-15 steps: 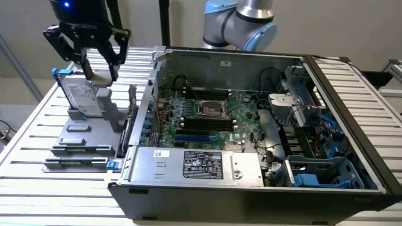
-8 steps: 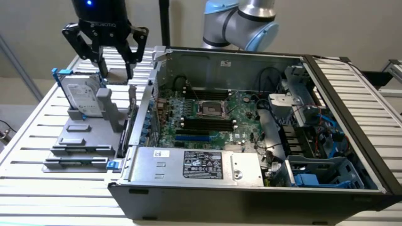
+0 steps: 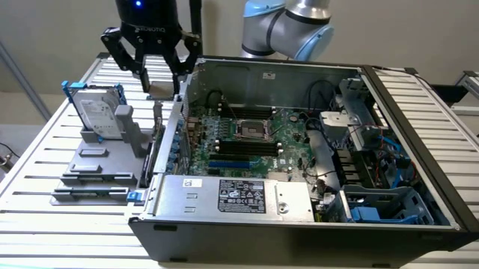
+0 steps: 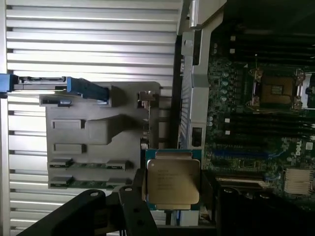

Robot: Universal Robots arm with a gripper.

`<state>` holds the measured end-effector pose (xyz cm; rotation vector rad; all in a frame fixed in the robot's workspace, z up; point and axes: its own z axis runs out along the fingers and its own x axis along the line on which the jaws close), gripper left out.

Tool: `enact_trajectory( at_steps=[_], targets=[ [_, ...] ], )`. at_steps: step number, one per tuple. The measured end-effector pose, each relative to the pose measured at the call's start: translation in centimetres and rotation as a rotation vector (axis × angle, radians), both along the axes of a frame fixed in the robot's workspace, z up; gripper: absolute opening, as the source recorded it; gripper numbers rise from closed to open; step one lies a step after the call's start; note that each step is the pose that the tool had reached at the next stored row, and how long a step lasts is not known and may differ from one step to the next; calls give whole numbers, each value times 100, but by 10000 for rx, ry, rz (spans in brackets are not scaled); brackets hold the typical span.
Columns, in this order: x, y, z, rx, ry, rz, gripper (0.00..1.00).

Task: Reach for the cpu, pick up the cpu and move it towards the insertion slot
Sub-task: 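Pick up the cpu and move it towards the insertion slot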

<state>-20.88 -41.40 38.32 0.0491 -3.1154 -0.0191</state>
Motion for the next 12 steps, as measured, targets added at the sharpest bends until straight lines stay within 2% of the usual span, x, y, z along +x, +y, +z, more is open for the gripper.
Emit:
enact_trajectory(
  at_steps=[4,12],
  targets=[
    [182,0,0,44,-1,8,54],
    [546,0,0,91,-1,20,54]
  ],
)
